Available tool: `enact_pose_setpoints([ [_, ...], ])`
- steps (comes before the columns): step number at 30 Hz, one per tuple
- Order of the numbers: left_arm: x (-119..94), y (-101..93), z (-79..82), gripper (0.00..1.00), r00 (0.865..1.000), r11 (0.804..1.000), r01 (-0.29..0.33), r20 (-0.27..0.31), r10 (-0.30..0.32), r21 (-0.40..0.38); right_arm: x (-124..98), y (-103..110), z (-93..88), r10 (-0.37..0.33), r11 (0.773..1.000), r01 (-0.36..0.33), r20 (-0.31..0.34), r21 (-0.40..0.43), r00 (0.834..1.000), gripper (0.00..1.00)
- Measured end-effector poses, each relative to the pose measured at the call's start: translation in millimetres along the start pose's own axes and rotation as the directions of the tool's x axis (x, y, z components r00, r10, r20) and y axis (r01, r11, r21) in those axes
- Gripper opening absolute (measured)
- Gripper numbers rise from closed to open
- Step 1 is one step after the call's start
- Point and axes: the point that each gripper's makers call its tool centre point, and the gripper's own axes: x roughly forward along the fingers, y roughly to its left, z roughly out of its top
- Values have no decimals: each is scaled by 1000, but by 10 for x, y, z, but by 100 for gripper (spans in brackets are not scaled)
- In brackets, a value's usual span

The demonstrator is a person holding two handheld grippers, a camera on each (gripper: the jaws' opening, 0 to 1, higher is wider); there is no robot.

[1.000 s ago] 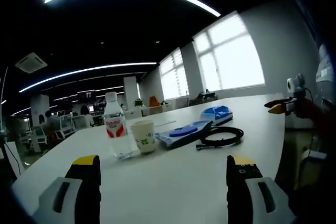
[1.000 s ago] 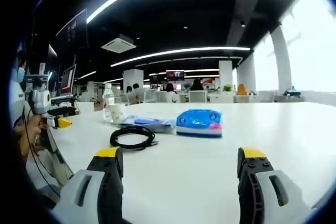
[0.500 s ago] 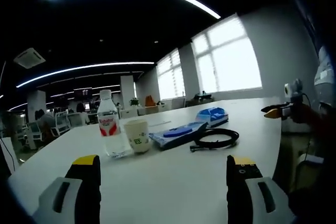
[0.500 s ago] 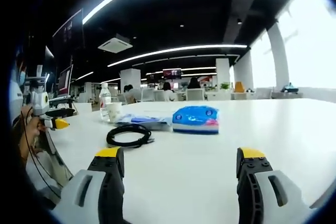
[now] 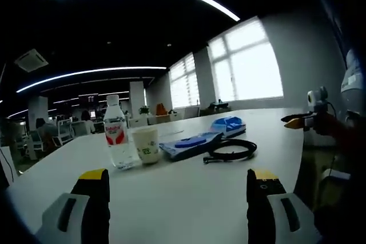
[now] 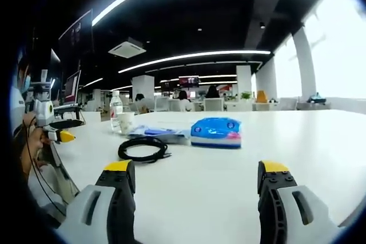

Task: Arrange the tabletop items into an orderly group along one side of the table until the central work area is clear of visible clutter.

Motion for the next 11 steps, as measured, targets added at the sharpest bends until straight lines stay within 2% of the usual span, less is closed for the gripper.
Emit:
enact_pose_setpoints([
  [11, 22, -73, -22, 100, 1000, 1000, 10, -14, -10, 7, 24, -5, 50, 2, 1000, -2, 20, 11, 1000, 85],
])
